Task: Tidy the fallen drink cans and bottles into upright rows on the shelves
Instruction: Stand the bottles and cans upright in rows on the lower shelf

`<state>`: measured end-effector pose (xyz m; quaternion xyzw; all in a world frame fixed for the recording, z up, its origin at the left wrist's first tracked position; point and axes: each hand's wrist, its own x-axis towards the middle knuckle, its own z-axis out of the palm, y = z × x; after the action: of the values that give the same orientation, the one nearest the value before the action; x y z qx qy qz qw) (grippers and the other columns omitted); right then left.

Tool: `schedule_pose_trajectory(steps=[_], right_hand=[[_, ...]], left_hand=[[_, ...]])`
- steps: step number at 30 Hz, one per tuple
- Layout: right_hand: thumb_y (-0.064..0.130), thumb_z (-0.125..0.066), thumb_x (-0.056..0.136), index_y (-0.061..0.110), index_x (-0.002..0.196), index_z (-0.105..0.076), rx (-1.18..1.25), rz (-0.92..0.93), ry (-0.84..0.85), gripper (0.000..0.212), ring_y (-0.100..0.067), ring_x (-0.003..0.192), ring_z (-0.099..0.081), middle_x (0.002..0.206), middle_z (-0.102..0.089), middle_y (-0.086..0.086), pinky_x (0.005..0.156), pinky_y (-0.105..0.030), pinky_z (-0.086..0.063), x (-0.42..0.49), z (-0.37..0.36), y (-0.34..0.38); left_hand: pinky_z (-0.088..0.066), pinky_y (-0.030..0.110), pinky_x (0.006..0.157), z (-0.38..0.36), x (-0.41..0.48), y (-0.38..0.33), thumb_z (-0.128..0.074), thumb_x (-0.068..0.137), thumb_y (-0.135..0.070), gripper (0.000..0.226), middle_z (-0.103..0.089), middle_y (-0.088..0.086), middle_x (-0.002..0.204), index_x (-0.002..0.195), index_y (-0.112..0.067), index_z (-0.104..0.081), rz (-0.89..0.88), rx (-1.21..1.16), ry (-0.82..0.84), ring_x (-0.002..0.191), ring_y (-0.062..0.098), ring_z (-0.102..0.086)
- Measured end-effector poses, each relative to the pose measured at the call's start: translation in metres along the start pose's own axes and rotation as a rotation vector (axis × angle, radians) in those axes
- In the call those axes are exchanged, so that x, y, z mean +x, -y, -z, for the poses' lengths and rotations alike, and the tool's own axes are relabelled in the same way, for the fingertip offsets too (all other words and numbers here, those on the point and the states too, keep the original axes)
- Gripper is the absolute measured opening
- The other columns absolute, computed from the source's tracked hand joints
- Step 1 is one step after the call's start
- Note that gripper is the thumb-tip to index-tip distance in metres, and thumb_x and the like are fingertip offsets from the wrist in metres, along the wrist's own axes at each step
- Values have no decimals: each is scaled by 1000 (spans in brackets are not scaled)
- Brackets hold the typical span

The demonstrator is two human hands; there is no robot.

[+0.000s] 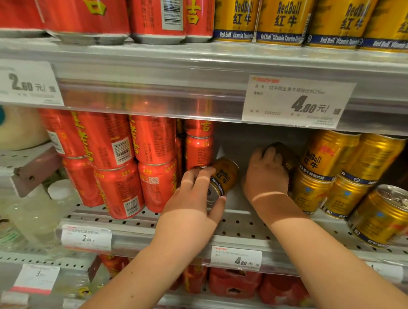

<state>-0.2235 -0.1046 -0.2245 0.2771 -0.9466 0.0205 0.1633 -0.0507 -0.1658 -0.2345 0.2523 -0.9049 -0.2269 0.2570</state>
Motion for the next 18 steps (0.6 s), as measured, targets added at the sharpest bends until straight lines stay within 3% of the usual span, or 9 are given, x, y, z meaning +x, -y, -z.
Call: schedule_pose_trajectory(steps=[3, 5, 7, 9, 11, 15, 18], right_hand=[[29, -59, 92, 5, 136, -42, -40, 73, -124, 52, -39, 120, -46, 131, -45, -23, 99, -46, -41, 14, 11, -8], [29, -59, 92, 4, 149, -27, -130, 12, -9, 70, -45, 132, -38, 144, -36, -29, 110, -52, -32, 29, 19, -13], [26, -54, 96, 1, 154, -16, -253, -63, 190, 73, -46, 137, -37, 150, -34, -31, 111, -53, -34, 39, 22, -16], [23, -49, 98, -2, 153, -19, -350, -88, 271, 67, -45, 132, -45, 146, -41, -31, 105, -50, -40, 42, 19, -17], [18, -47, 99, 0, 151, -23, -364, -84, 248, 60, -44, 130, -46, 144, -43, -31, 105, -50, -39, 40, 18, -17], [17, -54, 99, 5, 141, -41, -138, -48, 156, 46, -42, 128, -46, 138, -48, -26, 103, -49, -40, 35, 21, -14], [28, -69, 90, 12, 139, -43, 78, 80, 102, 58, -38, 127, -48, 136, -50, -20, 100, -46, -45, 17, 22, -7]], left_hand=[[-51, 34, 86, -1, 0, 1, -56, 97, -47, 57, -34, -7, 153, 148, -40, -31, -8, 13, -1, 115, 22, -57], [-51, 33, 85, -3, 0, 2, -56, 97, -47, 58, -34, -7, 153, 148, -40, -31, -16, 17, -17, 115, 21, -57], [-52, 34, 86, -3, -1, 2, -56, 96, -47, 57, -34, -8, 153, 147, -40, -31, -25, 12, -25, 115, 21, -57], [-51, 34, 86, -4, 0, 2, -56, 96, -48, 56, -34, -8, 153, 146, -41, -30, -26, 3, -22, 115, 21, -57], [-50, 33, 83, -4, 2, 0, -57, 95, -49, 58, -35, -7, 151, 145, -42, -29, -10, -1, -11, 114, 22, -57], [-50, 36, 81, -6, 10, -4, -60, 93, -51, 62, -48, -1, 139, 145, -38, -27, 56, 26, 29, 108, 27, -61], [-48, 36, 87, -6, 9, -4, -59, 95, -50, 68, -47, 2, 143, 151, -31, -25, 79, 27, 35, 113, 28, -60]])
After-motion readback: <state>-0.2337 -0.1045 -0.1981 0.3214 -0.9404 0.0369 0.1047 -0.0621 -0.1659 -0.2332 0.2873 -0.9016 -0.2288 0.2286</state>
